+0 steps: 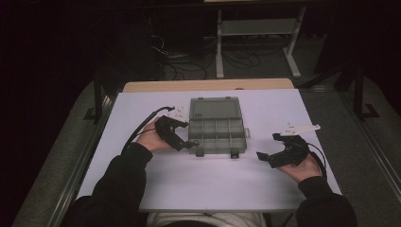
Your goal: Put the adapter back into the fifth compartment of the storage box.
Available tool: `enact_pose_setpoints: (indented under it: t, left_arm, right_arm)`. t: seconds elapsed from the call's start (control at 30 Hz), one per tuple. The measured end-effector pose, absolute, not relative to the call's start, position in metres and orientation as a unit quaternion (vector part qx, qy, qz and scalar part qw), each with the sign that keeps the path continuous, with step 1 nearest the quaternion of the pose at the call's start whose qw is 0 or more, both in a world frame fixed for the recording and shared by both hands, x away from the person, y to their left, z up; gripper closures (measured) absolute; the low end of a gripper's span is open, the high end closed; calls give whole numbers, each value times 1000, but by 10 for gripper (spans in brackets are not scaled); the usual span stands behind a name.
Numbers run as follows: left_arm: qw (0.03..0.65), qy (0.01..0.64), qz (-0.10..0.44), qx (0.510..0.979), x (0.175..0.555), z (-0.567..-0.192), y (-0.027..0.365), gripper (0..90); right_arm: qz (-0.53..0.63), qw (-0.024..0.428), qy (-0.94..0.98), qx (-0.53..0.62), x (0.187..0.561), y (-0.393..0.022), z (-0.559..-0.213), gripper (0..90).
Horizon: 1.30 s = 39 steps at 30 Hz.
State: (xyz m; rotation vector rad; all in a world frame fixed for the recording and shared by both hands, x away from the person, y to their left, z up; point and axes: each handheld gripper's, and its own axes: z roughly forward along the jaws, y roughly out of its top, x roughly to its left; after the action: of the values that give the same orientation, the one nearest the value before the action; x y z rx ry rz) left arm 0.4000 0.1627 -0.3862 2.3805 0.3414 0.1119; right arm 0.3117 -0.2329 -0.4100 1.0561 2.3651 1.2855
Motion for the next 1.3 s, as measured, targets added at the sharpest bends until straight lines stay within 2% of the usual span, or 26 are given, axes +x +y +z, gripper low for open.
enact_pose_setpoints:
  t: [0.07, 0.57, 1.3]
  left_arm:
    - [359, 134, 44, 923, 398, -386, 162, 0]
    - [358, 145, 56, 921, 396, -382, 173, 0]
    - [399, 180, 69, 897, 387, -382, 219, 0]
  right_arm:
    - [441, 125, 811, 363, 311, -233, -410, 0]
    - [443, 128, 809, 365, 310, -234, -409, 0]
    - [442, 128, 808, 368, 310, -234, -409, 0]
